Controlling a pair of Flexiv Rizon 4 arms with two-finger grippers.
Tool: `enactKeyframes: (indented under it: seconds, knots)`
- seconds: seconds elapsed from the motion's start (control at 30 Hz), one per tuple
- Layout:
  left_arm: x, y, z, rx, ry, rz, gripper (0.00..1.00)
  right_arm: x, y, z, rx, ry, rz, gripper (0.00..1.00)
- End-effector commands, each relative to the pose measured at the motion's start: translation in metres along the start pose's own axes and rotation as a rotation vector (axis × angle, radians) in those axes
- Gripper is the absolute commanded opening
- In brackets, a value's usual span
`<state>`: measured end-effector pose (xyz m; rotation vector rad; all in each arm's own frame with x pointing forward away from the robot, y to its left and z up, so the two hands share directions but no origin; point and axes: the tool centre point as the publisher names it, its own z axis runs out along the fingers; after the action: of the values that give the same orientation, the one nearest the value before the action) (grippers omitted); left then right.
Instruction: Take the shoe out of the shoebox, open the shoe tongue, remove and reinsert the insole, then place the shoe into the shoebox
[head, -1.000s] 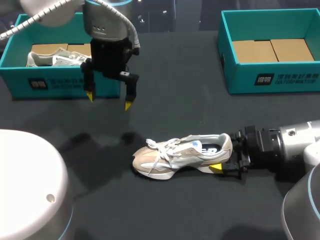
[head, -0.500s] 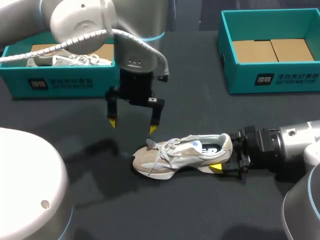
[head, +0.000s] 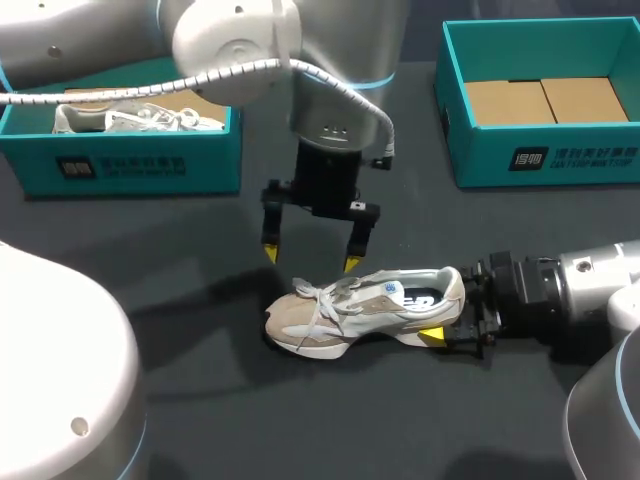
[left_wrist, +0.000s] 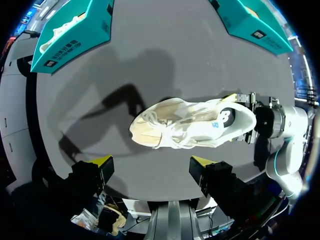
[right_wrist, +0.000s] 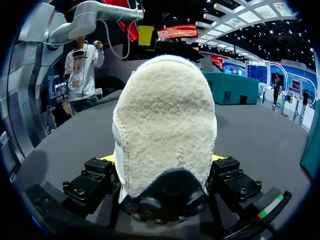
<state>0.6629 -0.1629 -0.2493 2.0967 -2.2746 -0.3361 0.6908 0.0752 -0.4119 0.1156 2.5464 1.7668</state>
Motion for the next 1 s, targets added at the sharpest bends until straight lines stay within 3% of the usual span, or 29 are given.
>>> enactKeyframes:
  seconds: [0.03, 0.47, 1.0]
  knots:
    - [0.001, 0.000, -0.001, -0.001, -0.002, 0.000, 1.00, 0.001, 0.000, 0.000, 0.005, 0.000, 0.000, 0.00]
    - [0.069, -0.020, 0.020, -0.062, -0.033, -0.040, 1.00, 0.001, 0.000, 0.000, 0.005, 0.000, 0.000, 0.00]
    - [0.114, -0.029, 0.042, -0.056, -0.100, -0.211, 1.00, 0.001, 0.000, 0.000, 0.005, 0.000, 0.000, 0.00]
